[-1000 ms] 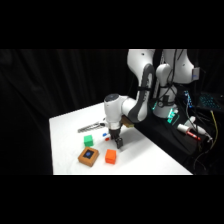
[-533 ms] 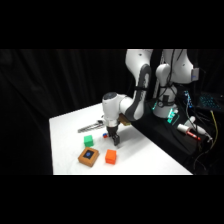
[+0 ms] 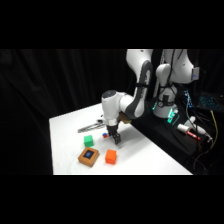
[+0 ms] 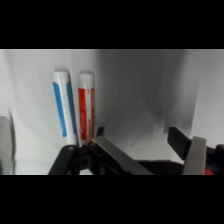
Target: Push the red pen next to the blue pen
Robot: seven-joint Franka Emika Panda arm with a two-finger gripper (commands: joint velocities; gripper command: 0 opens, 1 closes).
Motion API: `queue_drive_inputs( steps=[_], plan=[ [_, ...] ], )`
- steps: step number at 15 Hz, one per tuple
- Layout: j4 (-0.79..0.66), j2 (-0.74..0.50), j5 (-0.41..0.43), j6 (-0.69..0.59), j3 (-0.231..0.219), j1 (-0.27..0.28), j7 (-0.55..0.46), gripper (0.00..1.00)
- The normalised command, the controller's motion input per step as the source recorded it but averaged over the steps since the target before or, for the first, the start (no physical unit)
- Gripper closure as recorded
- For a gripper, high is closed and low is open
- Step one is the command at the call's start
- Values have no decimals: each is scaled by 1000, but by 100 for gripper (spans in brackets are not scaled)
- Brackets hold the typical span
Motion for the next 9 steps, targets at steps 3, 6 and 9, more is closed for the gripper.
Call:
queue_drive_inputs(
  steps=[3, 6, 9],
  plan=[
    [-81, -528, 107, -601, 209, -199, -364, 0],
    [35, -478, 72, -569, 41, -76, -209, 0],
    [91, -395, 5, -458, -25, -16, -112, 0]
  ],
)
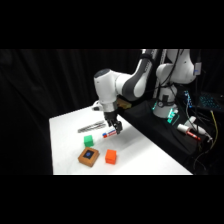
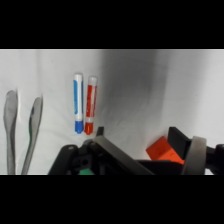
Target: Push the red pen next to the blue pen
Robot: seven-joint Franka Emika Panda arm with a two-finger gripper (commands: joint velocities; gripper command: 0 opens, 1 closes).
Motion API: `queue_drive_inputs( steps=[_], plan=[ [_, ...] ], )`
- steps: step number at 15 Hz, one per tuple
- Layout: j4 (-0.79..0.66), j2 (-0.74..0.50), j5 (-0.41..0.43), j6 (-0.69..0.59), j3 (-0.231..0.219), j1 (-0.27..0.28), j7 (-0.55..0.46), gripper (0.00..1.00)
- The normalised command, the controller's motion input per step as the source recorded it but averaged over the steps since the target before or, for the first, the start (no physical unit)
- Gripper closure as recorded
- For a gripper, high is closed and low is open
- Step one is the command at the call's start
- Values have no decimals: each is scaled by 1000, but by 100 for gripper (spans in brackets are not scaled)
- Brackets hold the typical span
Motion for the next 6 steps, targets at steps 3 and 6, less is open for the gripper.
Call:
queue_drive_inputs(
  steps=[3, 6],
  plan=[
    [124, -285, -30, -374, -39, 4, -71, 0],
    [135, -164, -68, -298, -43, 17, -16, 0]
  ],
)
